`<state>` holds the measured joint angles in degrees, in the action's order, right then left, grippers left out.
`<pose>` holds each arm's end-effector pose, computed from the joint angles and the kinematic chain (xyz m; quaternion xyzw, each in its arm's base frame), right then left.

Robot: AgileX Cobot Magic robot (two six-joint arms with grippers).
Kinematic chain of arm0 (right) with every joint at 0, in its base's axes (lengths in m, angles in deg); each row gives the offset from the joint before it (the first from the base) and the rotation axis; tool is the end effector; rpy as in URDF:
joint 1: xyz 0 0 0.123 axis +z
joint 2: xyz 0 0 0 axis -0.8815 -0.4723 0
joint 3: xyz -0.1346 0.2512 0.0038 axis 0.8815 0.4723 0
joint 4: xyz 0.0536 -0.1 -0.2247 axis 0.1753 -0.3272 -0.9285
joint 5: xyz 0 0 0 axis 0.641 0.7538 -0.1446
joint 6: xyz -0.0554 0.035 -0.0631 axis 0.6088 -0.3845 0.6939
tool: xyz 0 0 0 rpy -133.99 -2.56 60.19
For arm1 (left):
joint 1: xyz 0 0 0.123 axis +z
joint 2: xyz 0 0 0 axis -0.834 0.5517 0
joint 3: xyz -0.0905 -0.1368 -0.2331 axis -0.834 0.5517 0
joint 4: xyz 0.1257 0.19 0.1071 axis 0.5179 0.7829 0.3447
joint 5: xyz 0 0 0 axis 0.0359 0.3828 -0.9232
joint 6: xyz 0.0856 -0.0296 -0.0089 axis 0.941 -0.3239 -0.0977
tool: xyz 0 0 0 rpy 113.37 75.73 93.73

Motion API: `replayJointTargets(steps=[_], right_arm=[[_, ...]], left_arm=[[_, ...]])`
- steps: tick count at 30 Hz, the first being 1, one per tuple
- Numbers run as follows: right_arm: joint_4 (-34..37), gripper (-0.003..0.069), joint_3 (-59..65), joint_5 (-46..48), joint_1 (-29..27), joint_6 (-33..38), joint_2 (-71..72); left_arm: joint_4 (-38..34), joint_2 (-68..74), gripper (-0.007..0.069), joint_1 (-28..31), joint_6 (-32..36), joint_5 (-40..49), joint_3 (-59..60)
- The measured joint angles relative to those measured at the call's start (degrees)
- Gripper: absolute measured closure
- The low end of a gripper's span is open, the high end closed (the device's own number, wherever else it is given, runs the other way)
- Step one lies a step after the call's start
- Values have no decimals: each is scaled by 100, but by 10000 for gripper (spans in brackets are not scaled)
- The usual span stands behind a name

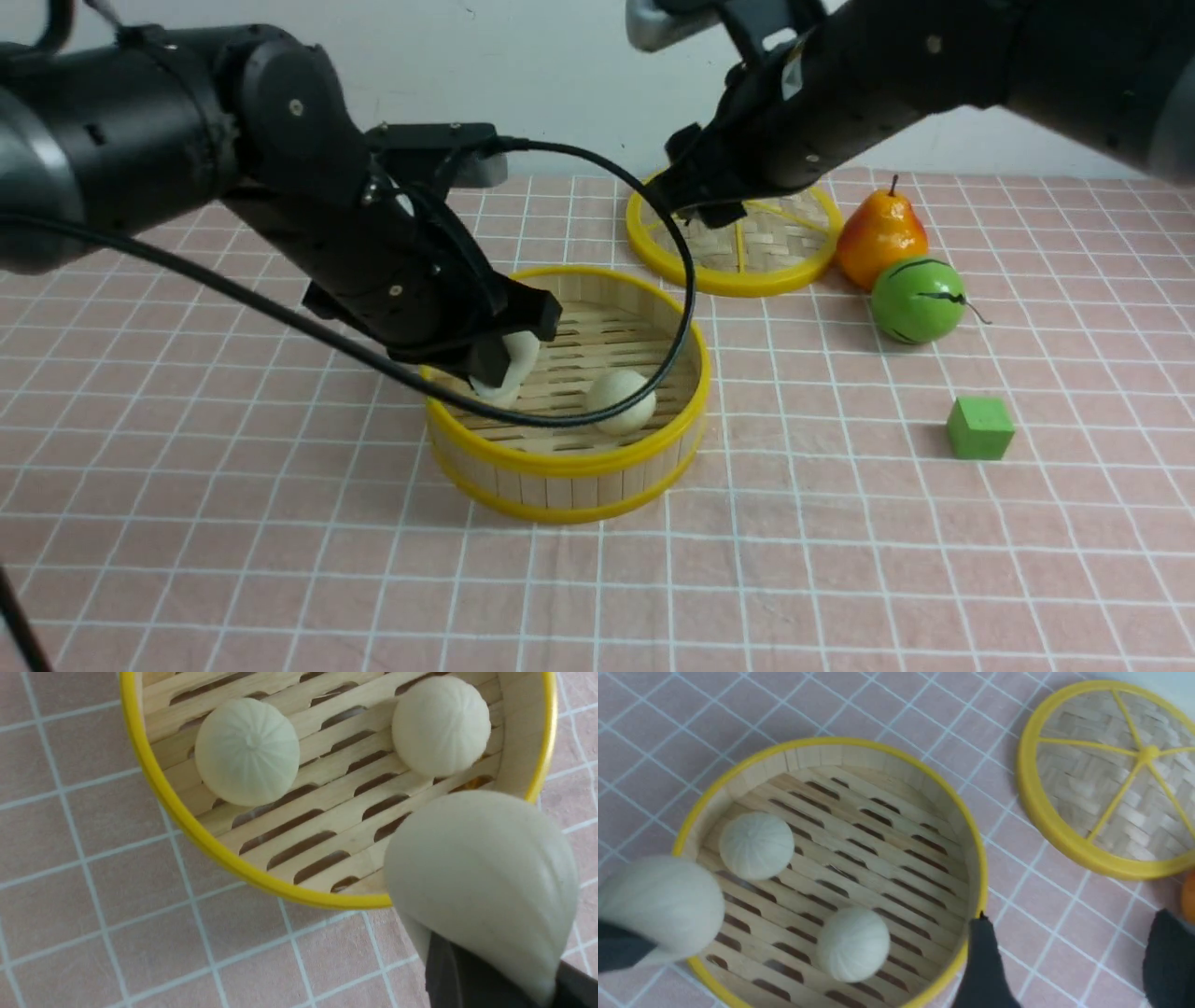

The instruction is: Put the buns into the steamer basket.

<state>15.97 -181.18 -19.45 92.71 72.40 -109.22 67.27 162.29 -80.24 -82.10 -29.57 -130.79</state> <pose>0.3587 0.2053 0.3682 -0.2445 0.8805 0.0607 0.4016 0.3429 -0.1667 0.2897 0.1438 0.9512 -0.1483 0.2291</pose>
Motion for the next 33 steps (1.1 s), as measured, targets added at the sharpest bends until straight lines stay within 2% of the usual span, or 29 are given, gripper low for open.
replayJointTargets(steps=[5, 9, 13, 17, 18, 22, 23, 24, 25, 26, 27, 30, 33], right_arm=[[-166, 257, 6, 660, 0, 0, 465], [-222, 293, 6, 1194, 0, 0, 909], [-222, 319, 6, 1582, 0, 0, 1265], [-222, 345, 6, 1864, 0, 0, 1605], [-222, 351, 17, 1892, 0, 0, 1665], [-222, 381, 205, 1939, 0, 0, 1992], [-222, 384, 219, 1939, 0, 0, 2006], [-222, 393, 349, 1939, 0, 0, 2125], [-222, 397, 439, 1945, 0, 0, 2210], [-222, 398, 475, 1945, 0, 0, 2229], [-222, 405, 624, 1939, 0, -5, 2417], [-222, 412, 896, 1866, 0, -23, 2787], [-222, 412, 1240, 1684, 0, -148, 3244]], left_arm=[[-4, 560, 627, -141, 234, 0, -346], [285, 966, 627, -399, 256, -36, -466], [574, 1238, 624, -414, -77, -184, -471], [798, 1453, 571, -389, -341, -446, -473], [776, 1489, 536, -389, -354, -509, -473], [624, 1579, 265, -396, -378, -603, -516], [624, 1579, 239, -396, -395, -607, -516], [629, 1572, 137, -396, -443, -607, -522], [641, 1557, 78, -396, -464, -576, -528], [646, 1550, 68, -396, -464, -565, -535], [663, 1477, -3, -396, -532, -399, -588], [717, 1288, -32, -396, -659, -48, -822], [860, 932, -14, -396, -760, 468, -1218]])
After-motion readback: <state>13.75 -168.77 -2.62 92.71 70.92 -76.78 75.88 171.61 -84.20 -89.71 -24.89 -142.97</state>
